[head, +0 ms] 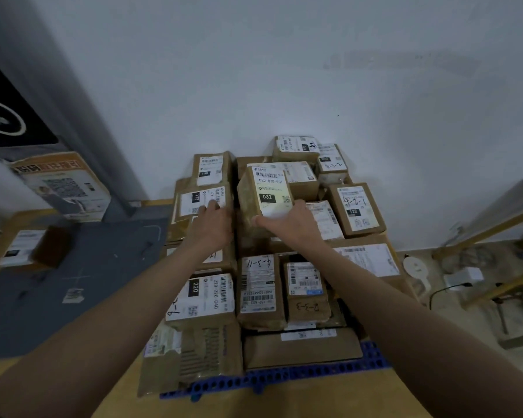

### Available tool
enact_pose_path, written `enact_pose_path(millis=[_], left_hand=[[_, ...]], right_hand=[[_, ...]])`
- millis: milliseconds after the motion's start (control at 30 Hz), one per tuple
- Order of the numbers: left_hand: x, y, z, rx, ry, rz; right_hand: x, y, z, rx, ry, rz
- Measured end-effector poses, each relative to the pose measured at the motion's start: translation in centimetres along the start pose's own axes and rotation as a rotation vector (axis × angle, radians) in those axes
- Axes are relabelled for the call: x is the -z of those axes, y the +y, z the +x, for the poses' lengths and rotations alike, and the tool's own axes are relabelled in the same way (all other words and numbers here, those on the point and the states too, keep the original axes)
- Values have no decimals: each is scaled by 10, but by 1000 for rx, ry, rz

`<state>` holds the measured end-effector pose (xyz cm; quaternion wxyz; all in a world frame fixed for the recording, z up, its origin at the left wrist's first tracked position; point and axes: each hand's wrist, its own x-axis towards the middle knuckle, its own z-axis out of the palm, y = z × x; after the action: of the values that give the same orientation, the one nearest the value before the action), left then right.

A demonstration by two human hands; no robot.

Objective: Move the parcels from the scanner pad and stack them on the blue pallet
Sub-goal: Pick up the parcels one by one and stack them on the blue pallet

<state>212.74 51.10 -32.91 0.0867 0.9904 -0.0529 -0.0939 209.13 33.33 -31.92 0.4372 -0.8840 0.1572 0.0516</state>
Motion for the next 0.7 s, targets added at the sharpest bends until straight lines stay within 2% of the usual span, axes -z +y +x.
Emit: enact_pose_path(millis=[167,367,633,700], left_hand=[[-6,-25,-4,-70,-112,-14],[-5,-39,0,-67,-146,-34],[-4,-42,5,-80,-114,-77],[-3,-41,11,-98,-159,-26]], right_hand=[[-32,-2,-1,-73,-23,39],[-52,4,0,-129,-69,27],[-66,-1,-2,-132,-7,-60],[-67,-1,-2,-126,3,-71]])
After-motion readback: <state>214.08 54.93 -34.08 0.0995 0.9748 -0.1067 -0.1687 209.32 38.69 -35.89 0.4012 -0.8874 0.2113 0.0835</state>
